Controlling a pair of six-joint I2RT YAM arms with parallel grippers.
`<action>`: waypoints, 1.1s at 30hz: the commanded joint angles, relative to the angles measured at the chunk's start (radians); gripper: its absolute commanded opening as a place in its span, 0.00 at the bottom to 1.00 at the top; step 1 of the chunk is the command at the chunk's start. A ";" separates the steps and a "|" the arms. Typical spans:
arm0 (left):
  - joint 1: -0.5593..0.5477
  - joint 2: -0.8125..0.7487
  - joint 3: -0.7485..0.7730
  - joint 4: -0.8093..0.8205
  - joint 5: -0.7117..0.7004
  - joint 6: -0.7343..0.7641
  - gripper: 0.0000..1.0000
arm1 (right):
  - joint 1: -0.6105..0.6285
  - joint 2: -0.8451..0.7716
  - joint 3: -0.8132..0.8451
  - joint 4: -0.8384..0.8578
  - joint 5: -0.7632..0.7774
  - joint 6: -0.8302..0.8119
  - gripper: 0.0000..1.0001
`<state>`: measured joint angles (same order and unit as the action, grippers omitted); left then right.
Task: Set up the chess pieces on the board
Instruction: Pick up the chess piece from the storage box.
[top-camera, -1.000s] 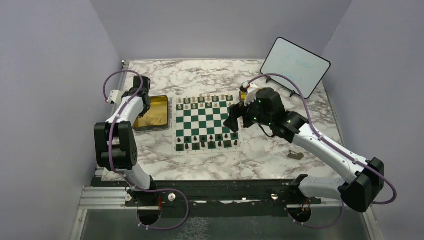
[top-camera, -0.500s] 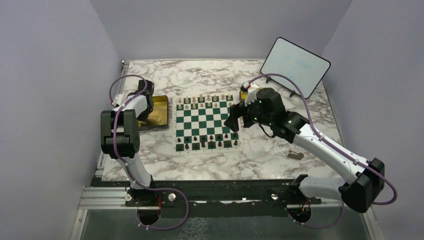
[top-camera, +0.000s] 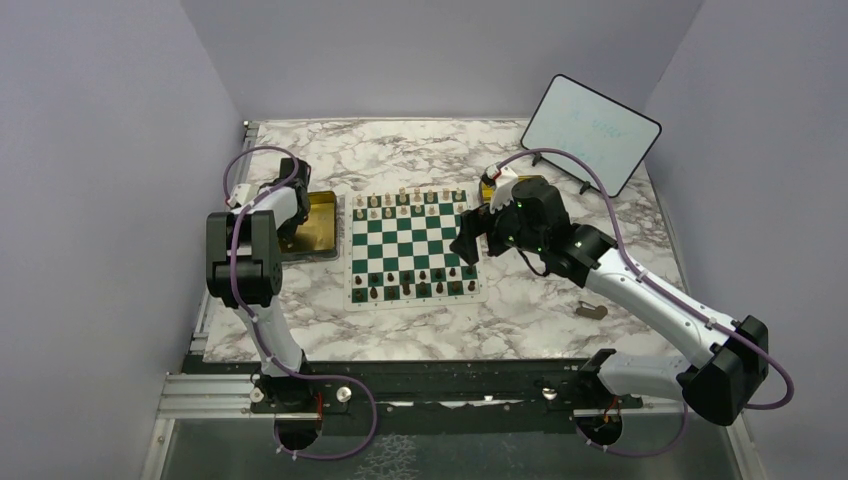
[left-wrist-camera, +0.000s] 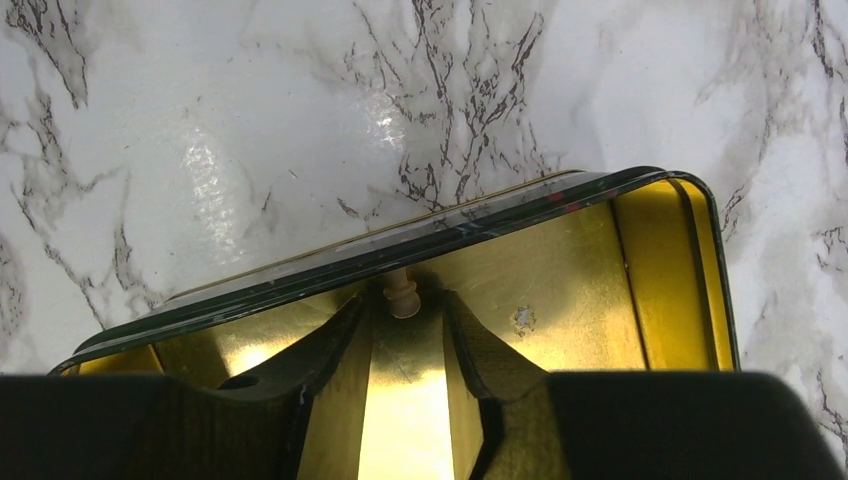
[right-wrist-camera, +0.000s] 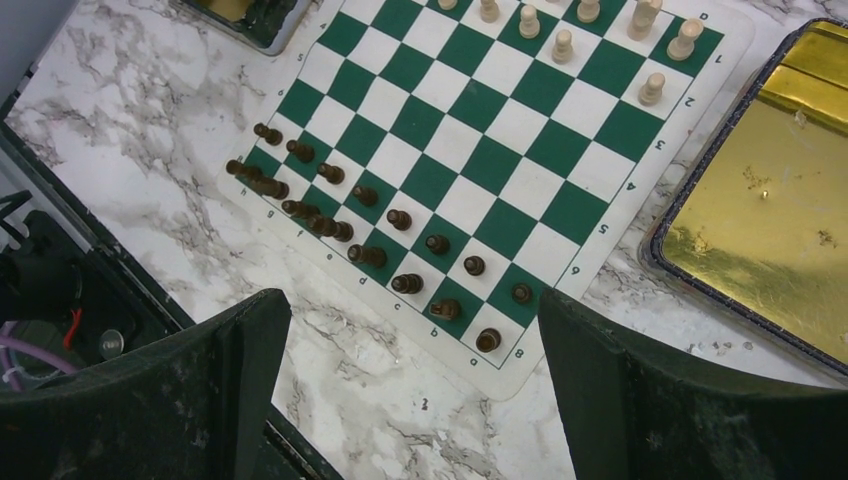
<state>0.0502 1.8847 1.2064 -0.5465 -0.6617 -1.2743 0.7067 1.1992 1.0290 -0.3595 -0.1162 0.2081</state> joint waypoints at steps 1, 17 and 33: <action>0.006 0.037 0.033 0.028 -0.036 0.015 0.30 | 0.000 0.000 -0.005 0.020 0.036 -0.023 1.00; 0.008 0.023 0.026 0.054 -0.006 0.045 0.06 | 0.000 0.025 0.010 -0.002 0.082 -0.058 1.00; 0.010 -0.154 0.131 0.017 0.129 0.303 0.00 | 0.000 -0.003 0.017 -0.036 0.091 0.019 1.00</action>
<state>0.0570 1.8149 1.3025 -0.5228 -0.6079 -1.0927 0.7067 1.2194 1.0290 -0.3733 -0.0406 0.1749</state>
